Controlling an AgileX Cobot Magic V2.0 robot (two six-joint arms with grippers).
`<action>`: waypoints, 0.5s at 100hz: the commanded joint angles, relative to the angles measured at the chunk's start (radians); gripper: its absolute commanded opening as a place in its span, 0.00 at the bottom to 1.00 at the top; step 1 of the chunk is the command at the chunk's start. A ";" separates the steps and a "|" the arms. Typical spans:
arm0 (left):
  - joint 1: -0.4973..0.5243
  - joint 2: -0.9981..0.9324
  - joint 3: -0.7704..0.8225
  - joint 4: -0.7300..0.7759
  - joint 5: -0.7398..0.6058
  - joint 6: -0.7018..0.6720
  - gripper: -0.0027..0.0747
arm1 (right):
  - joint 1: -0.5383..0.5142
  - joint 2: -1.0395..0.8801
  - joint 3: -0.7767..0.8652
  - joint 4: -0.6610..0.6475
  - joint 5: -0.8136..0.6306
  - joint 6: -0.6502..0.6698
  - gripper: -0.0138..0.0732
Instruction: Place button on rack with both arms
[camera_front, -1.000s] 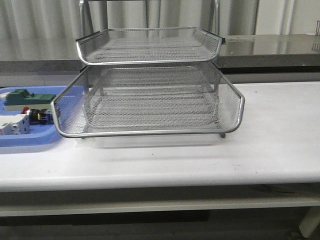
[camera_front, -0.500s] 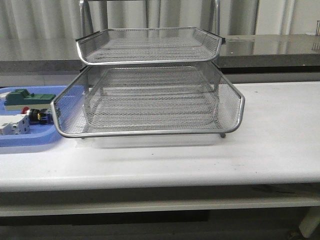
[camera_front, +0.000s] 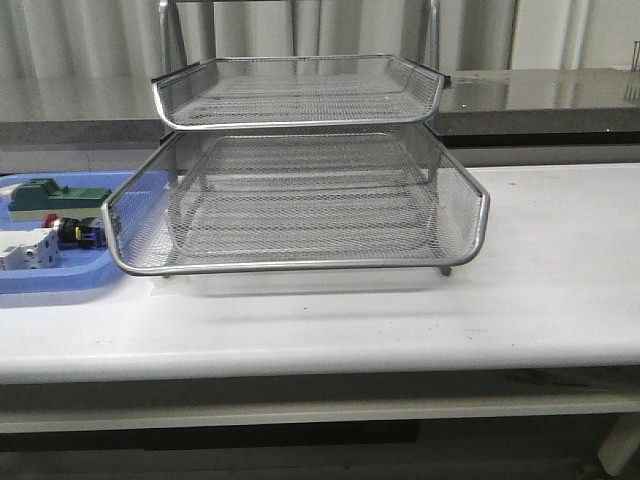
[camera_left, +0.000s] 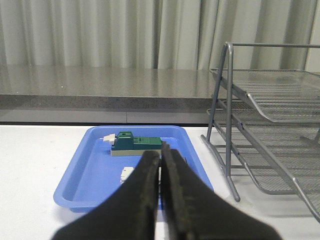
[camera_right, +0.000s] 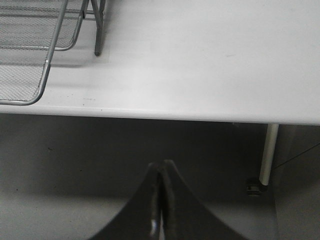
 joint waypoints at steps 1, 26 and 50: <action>-0.007 -0.033 0.045 0.002 -0.076 -0.011 0.04 | -0.006 0.000 -0.034 -0.018 -0.054 0.000 0.08; -0.007 -0.033 0.045 0.002 -0.076 -0.011 0.04 | -0.006 0.000 -0.034 -0.018 -0.054 0.000 0.08; -0.007 -0.033 0.045 0.002 -0.158 -0.011 0.04 | -0.006 0.000 -0.034 -0.018 -0.054 0.000 0.08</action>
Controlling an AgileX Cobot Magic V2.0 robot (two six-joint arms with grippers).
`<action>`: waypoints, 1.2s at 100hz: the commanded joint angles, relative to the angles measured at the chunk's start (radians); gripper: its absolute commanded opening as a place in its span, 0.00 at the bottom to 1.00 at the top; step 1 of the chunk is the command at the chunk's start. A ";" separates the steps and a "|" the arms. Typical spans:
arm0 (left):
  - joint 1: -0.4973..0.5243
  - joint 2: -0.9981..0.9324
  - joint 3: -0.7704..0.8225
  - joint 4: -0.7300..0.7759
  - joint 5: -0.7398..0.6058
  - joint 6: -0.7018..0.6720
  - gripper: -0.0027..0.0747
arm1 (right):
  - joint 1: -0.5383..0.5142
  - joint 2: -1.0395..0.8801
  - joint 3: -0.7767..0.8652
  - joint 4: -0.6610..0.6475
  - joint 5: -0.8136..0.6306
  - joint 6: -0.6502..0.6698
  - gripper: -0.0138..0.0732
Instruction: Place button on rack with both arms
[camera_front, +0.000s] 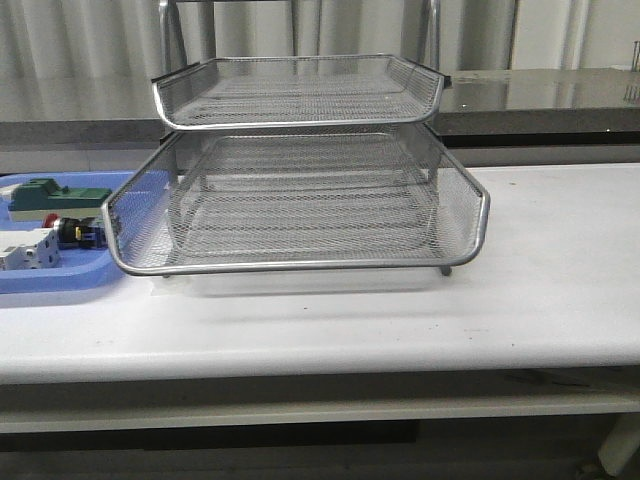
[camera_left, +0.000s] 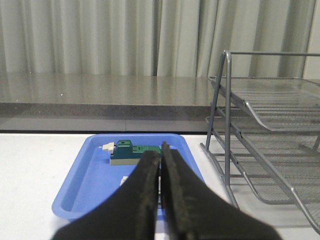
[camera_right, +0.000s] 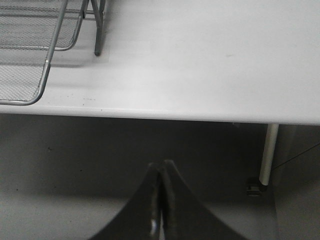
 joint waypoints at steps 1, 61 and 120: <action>-0.007 -0.033 0.045 0.002 -0.127 -0.011 0.04 | -0.006 0.000 -0.034 -0.018 -0.054 0.000 0.08; -0.007 0.276 -0.377 -0.138 0.221 -0.011 0.04 | -0.006 0.000 -0.034 -0.018 -0.054 0.000 0.08; -0.007 0.972 -0.933 -0.134 0.645 0.086 0.04 | -0.006 0.000 -0.034 -0.018 -0.054 0.000 0.08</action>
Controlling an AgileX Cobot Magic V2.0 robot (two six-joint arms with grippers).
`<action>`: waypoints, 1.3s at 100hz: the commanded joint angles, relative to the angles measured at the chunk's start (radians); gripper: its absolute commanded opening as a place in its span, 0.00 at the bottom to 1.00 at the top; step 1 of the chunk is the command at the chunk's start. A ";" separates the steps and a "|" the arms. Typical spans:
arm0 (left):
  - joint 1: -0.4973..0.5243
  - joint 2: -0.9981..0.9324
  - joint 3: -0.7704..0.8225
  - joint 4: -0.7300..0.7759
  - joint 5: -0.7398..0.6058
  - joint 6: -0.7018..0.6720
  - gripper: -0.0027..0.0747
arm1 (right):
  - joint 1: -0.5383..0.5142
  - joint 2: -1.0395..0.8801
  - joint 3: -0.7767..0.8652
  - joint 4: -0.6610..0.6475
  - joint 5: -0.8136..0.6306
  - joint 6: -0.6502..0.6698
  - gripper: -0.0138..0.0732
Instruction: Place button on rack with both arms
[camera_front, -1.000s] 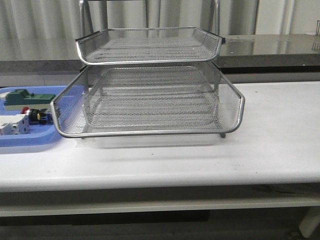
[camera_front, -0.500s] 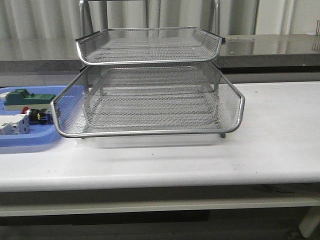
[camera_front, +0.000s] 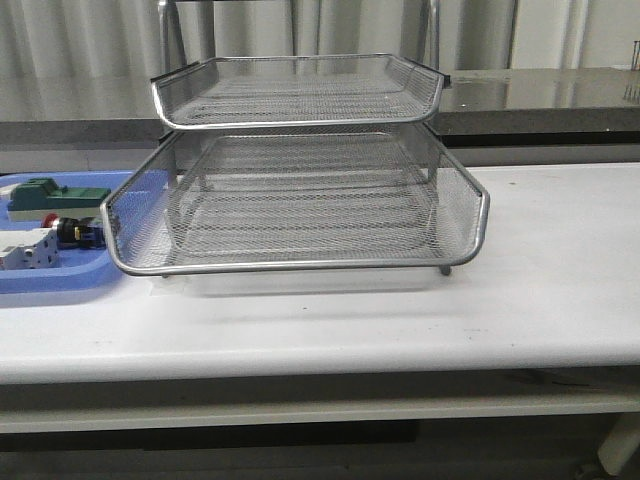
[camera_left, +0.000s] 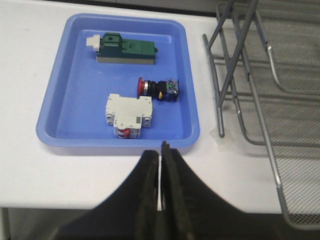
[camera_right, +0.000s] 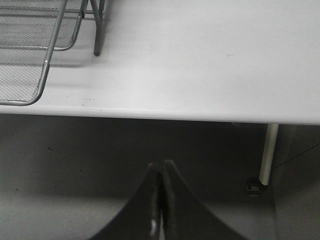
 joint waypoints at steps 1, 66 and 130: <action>-0.007 0.077 -0.083 -0.006 -0.024 0.042 0.04 | -0.006 0.000 -0.034 -0.018 -0.054 -0.002 0.08; -0.007 0.280 -0.161 -0.006 0.030 0.246 0.34 | -0.006 0.000 -0.034 -0.018 -0.054 -0.002 0.08; -0.007 0.289 -0.169 -0.028 -0.083 0.249 0.89 | -0.006 0.000 -0.034 -0.018 -0.054 -0.002 0.08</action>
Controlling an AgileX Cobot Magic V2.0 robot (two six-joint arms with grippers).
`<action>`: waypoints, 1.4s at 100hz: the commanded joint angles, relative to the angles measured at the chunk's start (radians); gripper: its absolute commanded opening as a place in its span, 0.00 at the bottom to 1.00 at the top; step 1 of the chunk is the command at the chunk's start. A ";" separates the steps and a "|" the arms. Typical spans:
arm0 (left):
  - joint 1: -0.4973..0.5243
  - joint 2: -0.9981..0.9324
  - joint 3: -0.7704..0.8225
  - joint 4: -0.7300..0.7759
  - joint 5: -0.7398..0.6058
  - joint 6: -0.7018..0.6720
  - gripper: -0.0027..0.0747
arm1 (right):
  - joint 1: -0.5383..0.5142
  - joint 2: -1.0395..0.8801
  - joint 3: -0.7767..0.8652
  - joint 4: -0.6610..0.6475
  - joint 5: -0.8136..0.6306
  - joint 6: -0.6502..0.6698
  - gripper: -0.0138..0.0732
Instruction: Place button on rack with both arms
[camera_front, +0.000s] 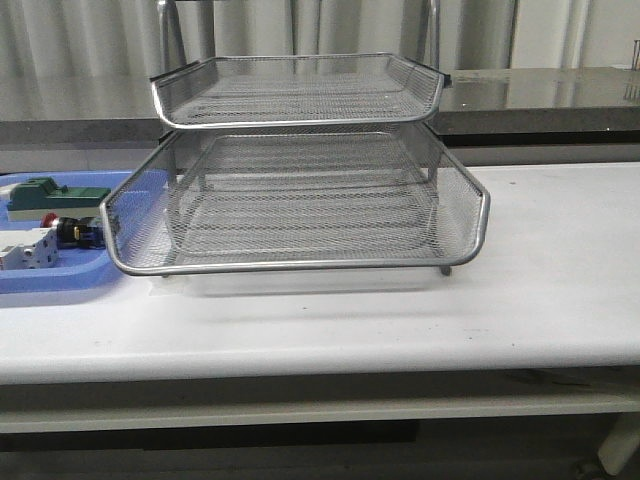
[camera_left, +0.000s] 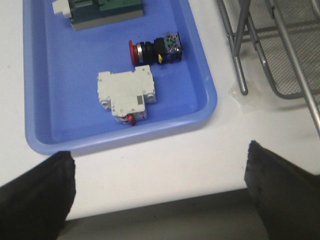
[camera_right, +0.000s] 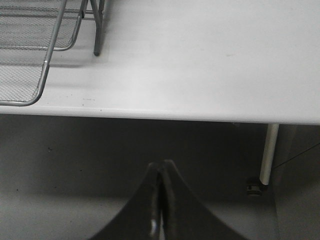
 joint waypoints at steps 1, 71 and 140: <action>-0.007 -0.013 -0.045 -0.004 -0.112 0.007 0.89 | -0.006 0.000 -0.034 -0.018 -0.054 -0.002 0.08; -0.007 0.570 -0.759 -0.002 0.256 0.523 0.89 | -0.006 0.000 -0.034 -0.018 -0.054 -0.002 0.08; -0.012 0.877 -0.928 0.018 0.256 0.679 0.89 | -0.006 0.000 -0.034 -0.018 -0.054 -0.002 0.08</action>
